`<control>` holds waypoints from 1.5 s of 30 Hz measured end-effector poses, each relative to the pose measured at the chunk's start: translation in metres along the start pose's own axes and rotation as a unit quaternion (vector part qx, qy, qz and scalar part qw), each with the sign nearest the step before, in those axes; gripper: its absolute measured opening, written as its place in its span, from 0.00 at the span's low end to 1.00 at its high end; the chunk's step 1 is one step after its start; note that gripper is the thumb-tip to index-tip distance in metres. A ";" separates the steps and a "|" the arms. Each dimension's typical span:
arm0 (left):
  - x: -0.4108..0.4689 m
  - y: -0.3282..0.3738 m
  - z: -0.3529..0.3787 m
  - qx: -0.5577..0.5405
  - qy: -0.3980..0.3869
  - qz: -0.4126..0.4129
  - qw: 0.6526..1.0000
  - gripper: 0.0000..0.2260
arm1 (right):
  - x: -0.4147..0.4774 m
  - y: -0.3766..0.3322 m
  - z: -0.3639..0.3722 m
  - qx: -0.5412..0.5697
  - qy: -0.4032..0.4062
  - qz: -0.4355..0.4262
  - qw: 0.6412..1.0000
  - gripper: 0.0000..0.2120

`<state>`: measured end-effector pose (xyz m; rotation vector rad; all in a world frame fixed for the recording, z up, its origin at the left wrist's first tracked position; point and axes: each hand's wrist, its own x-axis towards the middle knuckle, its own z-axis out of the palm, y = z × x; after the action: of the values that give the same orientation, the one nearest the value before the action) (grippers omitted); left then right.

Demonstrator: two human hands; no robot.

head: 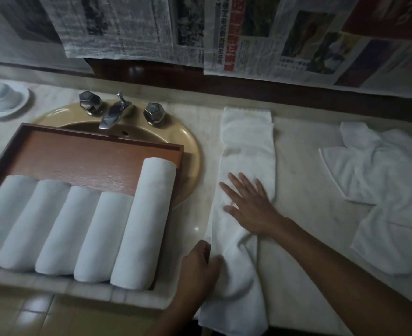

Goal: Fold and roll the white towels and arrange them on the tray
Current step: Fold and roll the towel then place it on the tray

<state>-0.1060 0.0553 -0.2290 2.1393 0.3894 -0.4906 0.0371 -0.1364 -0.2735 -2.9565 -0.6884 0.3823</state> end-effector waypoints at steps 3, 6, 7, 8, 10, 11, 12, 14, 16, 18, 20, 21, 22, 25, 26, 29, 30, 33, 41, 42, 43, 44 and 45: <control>-0.012 -0.012 0.001 -0.085 -0.016 -0.033 0.996 0.08 | 0.004 0.004 0.000 -0.007 0.004 0.003 1.000 0.35; -0.032 -0.032 -0.001 -0.123 -0.007 -0.051 0.991 0.08 | 0.006 0.006 0.002 -0.021 0.014 0.001 1.000 0.35; -0.041 -0.036 -0.002 -0.133 -0.004 -0.058 0.989 0.08 | 0.006 0.007 0.003 -0.018 0.012 0.002 1.000 0.35; -0.051 -0.038 -0.003 -0.150 0.003 -0.065 0.987 0.08 | 0.006 0.007 0.003 -0.015 0.008 0.001 1.000 0.35; -0.066 -0.043 -0.005 -0.148 0.038 -0.069 0.986 0.08 | 0.005 0.006 0.003 -0.014 0.008 0.002 1.000 0.36; -0.069 -0.047 -0.004 -0.122 0.062 -0.071 0.988 0.08 | 0.006 0.007 0.002 -0.013 0.007 0.002 1.000 0.36; -0.073 -0.052 -0.002 -0.097 0.087 -0.077 0.988 0.09 | 0.006 0.007 0.001 -0.011 -0.002 0.000 1.000 0.37; -0.074 -0.059 0.004 -0.059 0.124 -0.087 0.987 0.10 | 0.008 0.006 -0.002 -0.010 -0.022 0.003 1.000 0.37; -0.073 -0.061 0.010 -0.029 0.144 -0.079 0.986 0.11 | 0.009 0.003 -0.006 -0.009 -0.041 0.016 0.999 0.33; -0.072 -0.062 0.013 0.002 0.151 -0.070 0.986 0.13 | 0.004 -0.007 -0.009 0.016 -0.023 0.043 0.999 0.32; -0.073 -0.061 0.012 0.040 0.153 -0.071 0.985 0.14 | -0.014 -0.021 -0.010 0.076 0.043 0.078 0.993 0.30; -0.073 -0.060 0.010 0.063 0.154 -0.068 0.984 0.13 | -0.030 -0.030 -0.013 0.111 0.088 0.084 0.986 0.29; -0.073 -0.060 0.009 0.084 0.155 -0.060 0.982 0.13 | -0.050 -0.038 -0.014 0.144 0.136 0.080 0.977 0.28; -0.069 -0.057 0.006 0.111 0.145 -0.046 0.982 0.11 | -0.123 -0.062 -0.015 0.273 0.215 0.090 0.933 0.16; -0.067 -0.057 0.006 0.115 0.142 -0.044 0.982 0.10 | -0.150 -0.072 -0.017 0.313 0.189 0.117 0.924 0.11; -0.065 -0.056 0.005 0.116 0.138 -0.039 0.983 0.09 | -0.226 -0.092 -0.002 0.382 0.033 0.198 0.902 0.04; -0.065 -0.057 0.006 0.118 0.141 -0.032 0.983 0.08 | -0.245 -0.095 0.010 0.378 -0.028 0.209 0.901 0.06; -0.067 -0.057 0.005 0.106 0.128 -0.031 0.986 0.09 | -0.275 -0.099 0.044 0.376 -0.149 0.240 0.882 0.05; -0.063 -0.060 -0.001 0.109 0.083 0.003 0.991 0.10 | -0.268 -0.133 0.076 0.526 0.014 0.345 0.778 0.16; -0.065 -0.060 -0.004 0.098 0.074 0.014 0.992 0.10 | -0.270 -0.136 0.077 0.555 0.018 0.352 0.753 0.12; -0.069 -0.062 -0.005 0.074 0.070 0.022 0.995 0.10 | -0.274 -0.139 0.078 0.611 0.023 0.360 0.705 0.07; -0.078 -0.067 -0.007 0.042 0.076 0.026 0.996 0.10 | -0.279 -0.143 0.079 0.674 0.021 0.368 0.640 0.05; -0.089 -0.072 -0.007 0.005 0.093 0.021 0.995 0.10 | -0.283 -0.147 0.078 0.733 0.023 0.377 0.565 0.07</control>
<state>-0.2149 0.0929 -0.2331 2.2053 0.4448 -0.2701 -0.2913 -0.1285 -0.2659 -1.3496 0.7360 0.5127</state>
